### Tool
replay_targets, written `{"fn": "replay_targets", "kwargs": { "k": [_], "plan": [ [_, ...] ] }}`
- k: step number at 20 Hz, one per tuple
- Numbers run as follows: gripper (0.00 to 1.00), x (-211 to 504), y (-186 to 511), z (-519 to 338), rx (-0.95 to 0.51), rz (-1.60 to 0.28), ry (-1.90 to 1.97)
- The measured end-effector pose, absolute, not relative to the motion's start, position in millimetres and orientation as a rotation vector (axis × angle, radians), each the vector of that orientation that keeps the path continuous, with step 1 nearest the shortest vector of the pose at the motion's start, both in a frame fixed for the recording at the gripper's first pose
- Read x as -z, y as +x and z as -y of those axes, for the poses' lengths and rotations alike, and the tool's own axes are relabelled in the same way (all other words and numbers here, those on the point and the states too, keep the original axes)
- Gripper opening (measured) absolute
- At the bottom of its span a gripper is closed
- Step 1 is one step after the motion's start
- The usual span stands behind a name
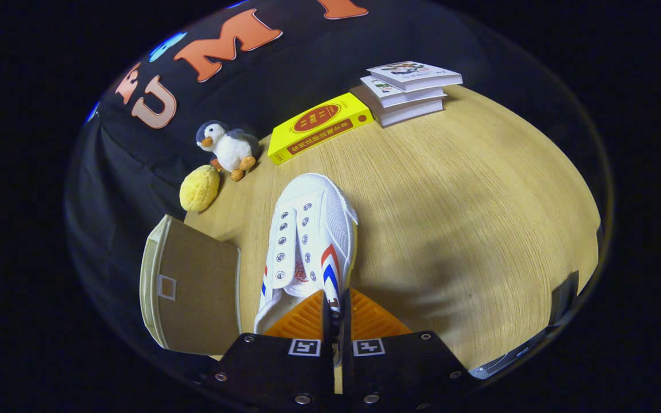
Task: Open the storage box then place both shoes into the box .Put the left shoe in first, then the right shoe, with the right side of both shoes facing outward in a uniform manner.
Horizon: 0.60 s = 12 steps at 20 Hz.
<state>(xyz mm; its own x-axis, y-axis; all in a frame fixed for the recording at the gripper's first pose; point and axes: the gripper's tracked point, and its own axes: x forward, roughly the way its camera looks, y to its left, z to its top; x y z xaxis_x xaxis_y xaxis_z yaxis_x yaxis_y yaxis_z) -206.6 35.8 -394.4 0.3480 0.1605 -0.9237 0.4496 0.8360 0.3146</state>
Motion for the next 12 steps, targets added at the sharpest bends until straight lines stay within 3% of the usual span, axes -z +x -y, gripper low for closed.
{"fn": "replay_targets", "kwargs": {
  "k": [12],
  "plan": [
    [0.06, 286, -139, -123, -0.031, -1.139, 0.541]
  ]
}}
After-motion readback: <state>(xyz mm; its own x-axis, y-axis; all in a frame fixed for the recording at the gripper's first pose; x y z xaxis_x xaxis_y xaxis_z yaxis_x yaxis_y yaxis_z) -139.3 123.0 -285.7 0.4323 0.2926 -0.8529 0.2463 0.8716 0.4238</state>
